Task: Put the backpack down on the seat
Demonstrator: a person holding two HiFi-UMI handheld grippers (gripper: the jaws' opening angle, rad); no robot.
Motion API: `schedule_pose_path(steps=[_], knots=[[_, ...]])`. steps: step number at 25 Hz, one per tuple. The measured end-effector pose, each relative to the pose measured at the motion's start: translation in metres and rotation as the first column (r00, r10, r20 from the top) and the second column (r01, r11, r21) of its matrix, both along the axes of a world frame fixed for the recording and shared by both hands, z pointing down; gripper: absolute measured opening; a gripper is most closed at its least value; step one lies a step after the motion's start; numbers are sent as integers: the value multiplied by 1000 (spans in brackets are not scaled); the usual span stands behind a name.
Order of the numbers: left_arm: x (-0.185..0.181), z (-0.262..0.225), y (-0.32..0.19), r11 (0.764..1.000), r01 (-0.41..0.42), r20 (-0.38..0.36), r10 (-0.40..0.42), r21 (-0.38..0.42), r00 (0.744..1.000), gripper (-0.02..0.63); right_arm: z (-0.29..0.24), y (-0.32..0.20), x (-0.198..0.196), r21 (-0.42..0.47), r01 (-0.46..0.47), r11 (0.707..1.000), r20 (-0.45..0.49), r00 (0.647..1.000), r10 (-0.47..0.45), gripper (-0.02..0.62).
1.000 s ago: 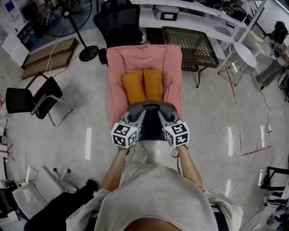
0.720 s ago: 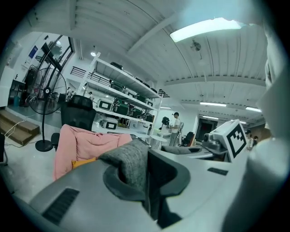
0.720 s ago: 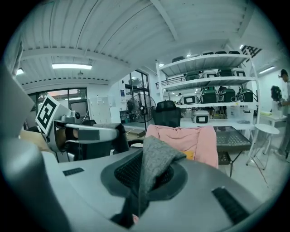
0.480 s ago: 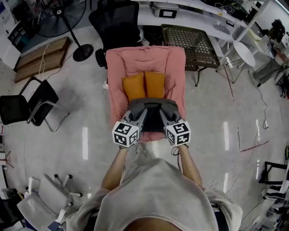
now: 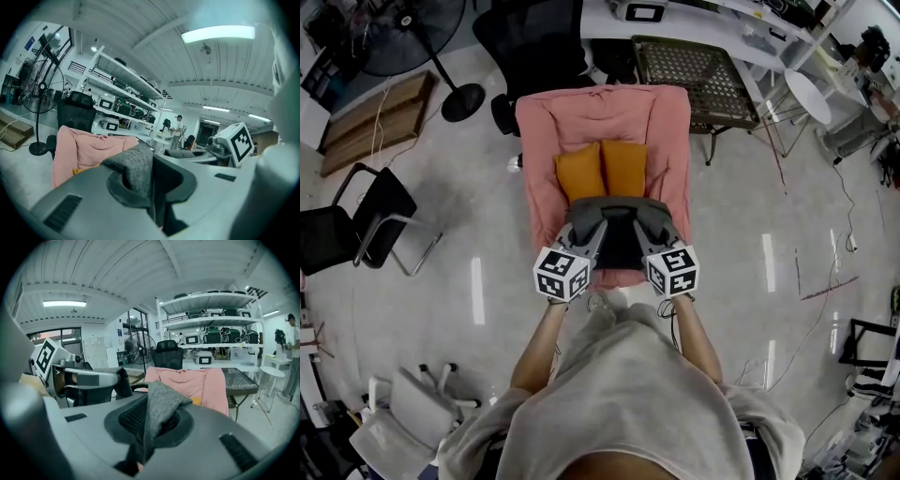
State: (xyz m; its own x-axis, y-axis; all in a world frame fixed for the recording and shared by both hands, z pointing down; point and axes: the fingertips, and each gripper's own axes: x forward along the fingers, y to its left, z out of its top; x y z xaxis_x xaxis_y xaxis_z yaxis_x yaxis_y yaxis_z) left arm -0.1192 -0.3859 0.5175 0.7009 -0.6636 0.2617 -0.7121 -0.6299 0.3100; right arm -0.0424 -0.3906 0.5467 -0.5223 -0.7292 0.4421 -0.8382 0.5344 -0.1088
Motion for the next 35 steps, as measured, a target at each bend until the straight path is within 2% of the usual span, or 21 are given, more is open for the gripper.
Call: schedule_pose_path(steps=[24,35], knots=[[21,46,9,990,89,35,-86,-108,996,35,53,2,20,-98,82,992,45,996,-78,29],[24,70,-11,982,127,32,-124,-140,992,35,77,-17,23,-136,106,985,48,994,-100,29]])
